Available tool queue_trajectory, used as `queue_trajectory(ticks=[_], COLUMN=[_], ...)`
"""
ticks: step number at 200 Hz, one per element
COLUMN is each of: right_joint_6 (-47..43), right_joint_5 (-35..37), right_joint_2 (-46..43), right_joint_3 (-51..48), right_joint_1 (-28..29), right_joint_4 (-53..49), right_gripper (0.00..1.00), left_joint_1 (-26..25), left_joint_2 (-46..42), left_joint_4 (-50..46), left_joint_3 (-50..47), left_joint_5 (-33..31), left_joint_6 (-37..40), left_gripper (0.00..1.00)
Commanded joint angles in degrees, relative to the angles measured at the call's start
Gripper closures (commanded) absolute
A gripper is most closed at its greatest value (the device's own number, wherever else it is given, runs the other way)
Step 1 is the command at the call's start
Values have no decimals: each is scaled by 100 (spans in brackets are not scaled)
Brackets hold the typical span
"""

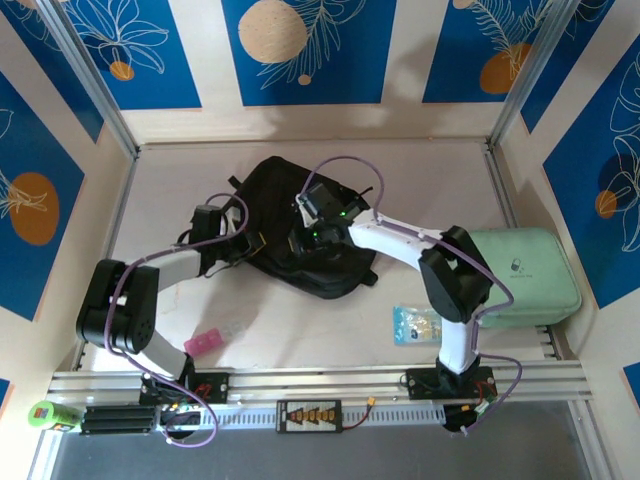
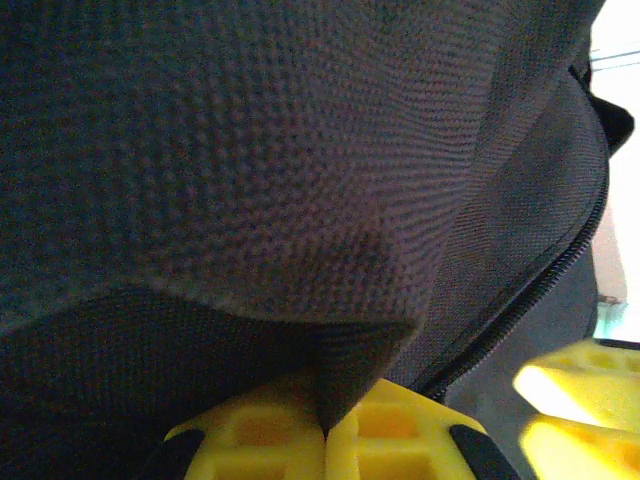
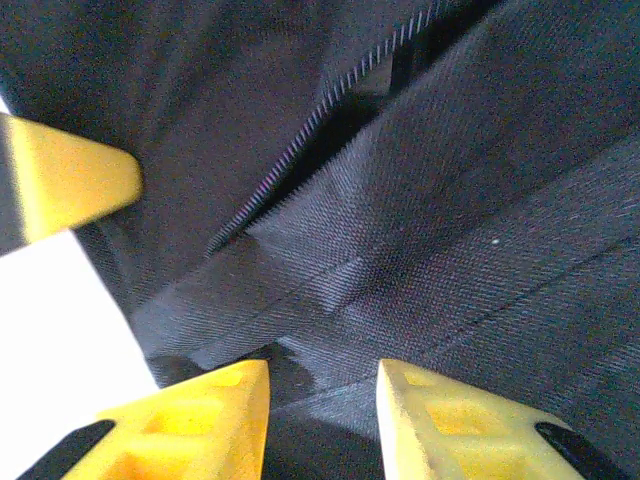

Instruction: Pack books, pencil case, and school supplies into a backpack

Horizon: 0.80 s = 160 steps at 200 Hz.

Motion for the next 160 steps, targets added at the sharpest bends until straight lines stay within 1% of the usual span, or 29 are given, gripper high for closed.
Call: queue_trajectory(ticks=[1,16,32,63,73,86,100,109,128,145,160], right_joint_6=[-225,-452,-699,-1179,-1332,-1531,-1783,-2032,-2444,-2722,-2928], right_joint_5=[51,-24,-140,-289,-217,-136,-153,-277,-381,-101,-130], right_joint_2=[-467,-431,-172,433,638,863,1070,1161,1352,1428,1411], right_joint_3=[76,304,740,1400,1632,1842,2003,2028,2132,2213,2146], right_joint_1=[31,43,51,132,176,189,162,132,63,59,42], right_joint_4=[12,-216,-730,-1352,-1492,-1553,-1563,-1493,-1564,-1825,-1932], right_gripper=[65,65,65,65,65,68,77,78,75,67,60], left_joint_1=[-120,-228,-362,-515,-516,-529,-516,-516,-522,-515,-517], left_joint_2=[-89,-61,-56,-108,-142,-214,-293,-332,-364,-378,-348], left_joint_4=[1036,1470,1718,1771,1726,1647,1503,1436,1388,1350,1349], left_joint_3=[-251,-408,-492,-511,-529,-554,-549,-539,-539,-538,-522], left_joint_5=[435,458,404,243,181,74,-34,-76,-88,-98,-67], left_joint_6=[-398,-670,-854,-947,-981,-960,-918,-886,-842,-806,-780], left_gripper=[100,100,100,100,100,100,100,100,100,100,100])
